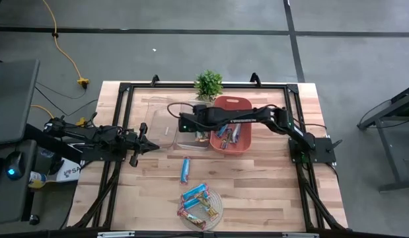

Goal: Pick and place Granola Bars by type
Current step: Put the top yellow granola bar into the right transparent bin, then put the yellow granola bar into the right transparent bin

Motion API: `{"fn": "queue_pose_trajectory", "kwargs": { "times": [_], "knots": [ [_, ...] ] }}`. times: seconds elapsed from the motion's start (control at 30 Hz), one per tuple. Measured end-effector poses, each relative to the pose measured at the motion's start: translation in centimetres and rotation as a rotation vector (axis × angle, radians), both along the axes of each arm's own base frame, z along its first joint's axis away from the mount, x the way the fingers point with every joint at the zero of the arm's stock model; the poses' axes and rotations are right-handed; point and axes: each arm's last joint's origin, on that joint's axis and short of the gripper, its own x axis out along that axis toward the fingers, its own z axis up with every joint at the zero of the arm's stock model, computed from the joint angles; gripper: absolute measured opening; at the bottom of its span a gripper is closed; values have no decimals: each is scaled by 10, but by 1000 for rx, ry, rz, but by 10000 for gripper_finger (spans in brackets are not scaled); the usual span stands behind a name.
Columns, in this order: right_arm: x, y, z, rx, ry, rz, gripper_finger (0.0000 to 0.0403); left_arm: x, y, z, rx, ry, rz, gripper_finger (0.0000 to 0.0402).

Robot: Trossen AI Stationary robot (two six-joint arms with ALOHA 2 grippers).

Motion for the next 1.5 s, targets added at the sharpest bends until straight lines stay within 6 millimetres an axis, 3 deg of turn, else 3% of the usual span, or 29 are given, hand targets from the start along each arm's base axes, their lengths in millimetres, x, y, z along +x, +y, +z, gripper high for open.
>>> {"fn": "queue_pose_trajectory", "kwargs": {
  "times": [0.2, 0.33, 0.6, 0.9, 1.2, 1.5],
  "knots": [
    [-3, 1, -18, 20, 42, 39, 73, 0, 0, 0, 0, 0, -1, 1],
    [-2, 1, -19, 4, 38, 74, 79, 0, 0, 0, 0, 0, 0, 1],
    [1, 1, -17, -7, 14, 106, 129, 0, 0, 0, 0, 0, 0, 1],
    [6, 1, -12, -44, 12, 255, 181, 0, 0, 0, 0, 0, -1, 1],
    [16, 2, 26, -210, 16, 516, 188, 0, 0, 0, 0, 0, 0, 1],
    [20, 21, 94, -356, -82, 760, 188, 0, 0, 0, 0, 0, 0, 1]
  ]
}}
